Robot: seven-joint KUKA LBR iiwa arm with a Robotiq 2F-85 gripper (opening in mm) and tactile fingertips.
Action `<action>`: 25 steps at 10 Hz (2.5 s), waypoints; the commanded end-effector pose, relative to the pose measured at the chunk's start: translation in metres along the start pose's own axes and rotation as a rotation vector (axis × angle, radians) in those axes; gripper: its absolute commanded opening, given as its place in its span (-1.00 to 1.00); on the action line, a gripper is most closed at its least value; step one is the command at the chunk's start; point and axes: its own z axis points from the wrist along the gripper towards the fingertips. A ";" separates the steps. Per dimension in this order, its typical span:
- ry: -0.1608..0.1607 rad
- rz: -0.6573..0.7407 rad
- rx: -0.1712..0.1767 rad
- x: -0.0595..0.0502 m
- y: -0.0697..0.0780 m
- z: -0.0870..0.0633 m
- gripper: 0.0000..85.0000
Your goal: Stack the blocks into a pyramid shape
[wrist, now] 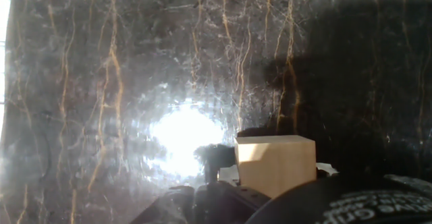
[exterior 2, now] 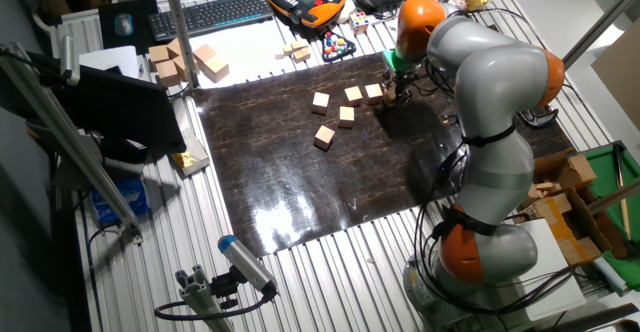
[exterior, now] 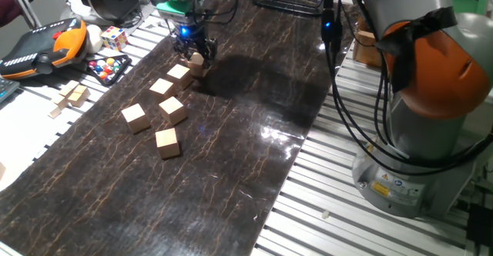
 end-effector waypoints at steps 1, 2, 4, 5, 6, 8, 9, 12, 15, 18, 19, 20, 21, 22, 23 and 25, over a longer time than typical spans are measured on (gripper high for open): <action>-0.015 -0.009 0.002 0.000 0.000 0.000 -0.98; -0.025 0.002 0.004 0.000 0.000 0.000 -0.98; -0.023 0.071 -0.005 0.000 0.000 0.000 -0.98; -0.019 0.101 -0.016 0.000 0.003 0.002 -0.98; -0.015 0.101 -0.022 -0.001 0.006 0.004 -0.98; -0.012 0.092 -0.029 -0.002 0.011 0.006 -0.98; -0.004 0.091 -0.021 -0.002 0.015 0.006 -0.98; 0.003 0.110 -0.013 -0.001 0.023 0.007 -0.98; 0.001 0.097 -0.013 -0.001 0.024 0.008 -0.98; 0.006 0.102 -0.010 0.001 0.028 0.008 -0.98; 0.007 0.102 -0.008 0.002 0.029 0.008 -0.98; 0.009 0.102 -0.008 0.002 0.029 0.008 -0.98; 0.010 0.099 -0.012 0.002 0.029 0.009 -0.98; 0.012 0.095 -0.013 0.002 0.030 0.010 -0.98; 0.012 0.090 -0.015 0.002 0.030 0.010 -0.98; 0.010 0.087 -0.016 0.003 0.031 0.010 -0.98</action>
